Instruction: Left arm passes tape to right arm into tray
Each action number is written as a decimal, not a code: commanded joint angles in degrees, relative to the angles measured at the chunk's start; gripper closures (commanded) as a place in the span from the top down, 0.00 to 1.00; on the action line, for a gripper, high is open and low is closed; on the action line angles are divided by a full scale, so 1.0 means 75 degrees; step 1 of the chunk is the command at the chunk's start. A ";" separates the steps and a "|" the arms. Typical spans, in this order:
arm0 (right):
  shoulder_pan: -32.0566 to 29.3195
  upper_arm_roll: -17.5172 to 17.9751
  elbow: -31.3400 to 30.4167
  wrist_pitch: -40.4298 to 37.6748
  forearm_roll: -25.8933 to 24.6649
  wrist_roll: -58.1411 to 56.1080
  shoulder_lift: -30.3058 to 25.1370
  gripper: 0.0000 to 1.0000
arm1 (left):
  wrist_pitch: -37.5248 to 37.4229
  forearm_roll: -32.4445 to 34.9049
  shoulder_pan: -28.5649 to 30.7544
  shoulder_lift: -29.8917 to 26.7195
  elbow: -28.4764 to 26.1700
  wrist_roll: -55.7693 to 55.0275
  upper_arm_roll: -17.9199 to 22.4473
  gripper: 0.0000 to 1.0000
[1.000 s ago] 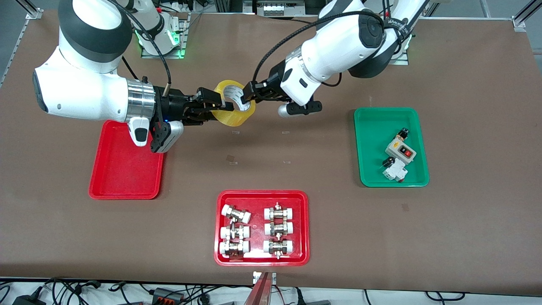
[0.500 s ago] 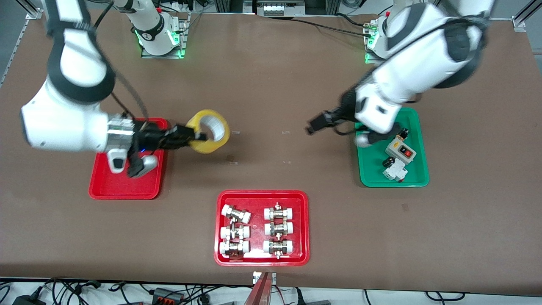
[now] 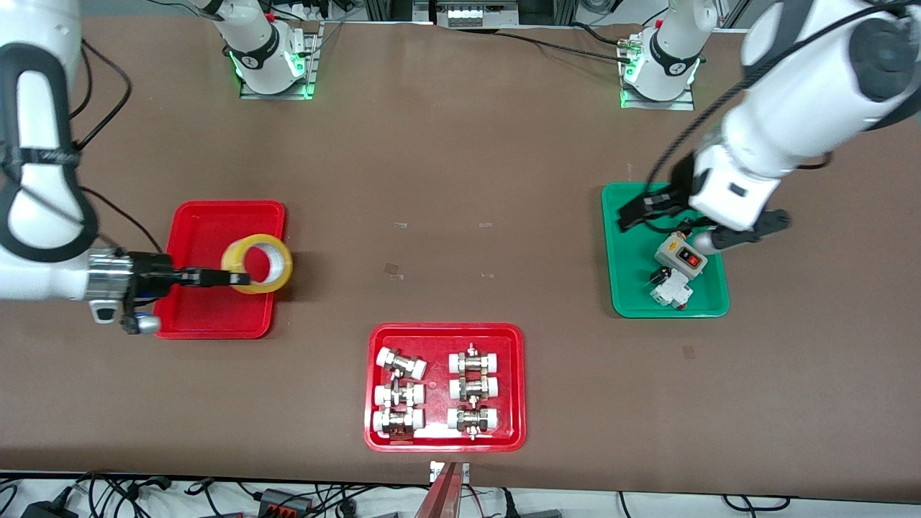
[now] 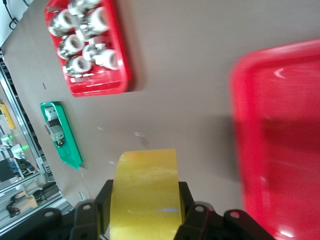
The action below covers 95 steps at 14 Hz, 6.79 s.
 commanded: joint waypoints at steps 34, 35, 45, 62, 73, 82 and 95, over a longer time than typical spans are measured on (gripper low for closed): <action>-0.0367 0.0200 0.0237 0.1215 -0.3364 -0.2937 0.0659 1.00 | -0.1163 0.1208 -0.0358 -0.1372 0.0312 0.4500 0.2628 1.00; -0.0272 0.0200 0.0237 0.1227 -0.3599 -0.2855 0.0448 1.00 | -0.1163 0.1208 -0.0358 -0.1371 0.0323 0.4477 0.2616 1.00; 0.0910 0.0177 0.0892 0.0283 -0.4782 0.2108 -0.0935 1.00 | -0.1163 0.1196 -0.0370 -0.1371 0.0511 0.4500 0.2605 1.00; 0.1041 -0.0011 0.1729 -0.0462 -0.5968 0.2513 -0.2457 1.00 | -0.1163 0.1196 -0.0382 -0.1371 0.0523 0.4524 0.2605 1.00; 0.0982 -0.0034 0.1350 -0.0472 -0.5981 0.2537 -0.2870 1.00 | -0.1163 0.1196 -0.0382 -0.1371 0.0523 0.4524 0.2605 1.00; 0.1276 -0.0409 0.1315 -0.0670 -0.6039 0.2302 -0.2917 1.00 | -0.1186 0.1185 -0.0382 -0.1371 0.0523 0.4477 0.2593 1.00; 0.1299 -0.0315 -0.1380 0.0114 -0.5992 0.2302 -0.4745 1.00 | -0.1620 0.1184 -0.0382 -0.1371 0.0535 0.4465 0.2523 1.00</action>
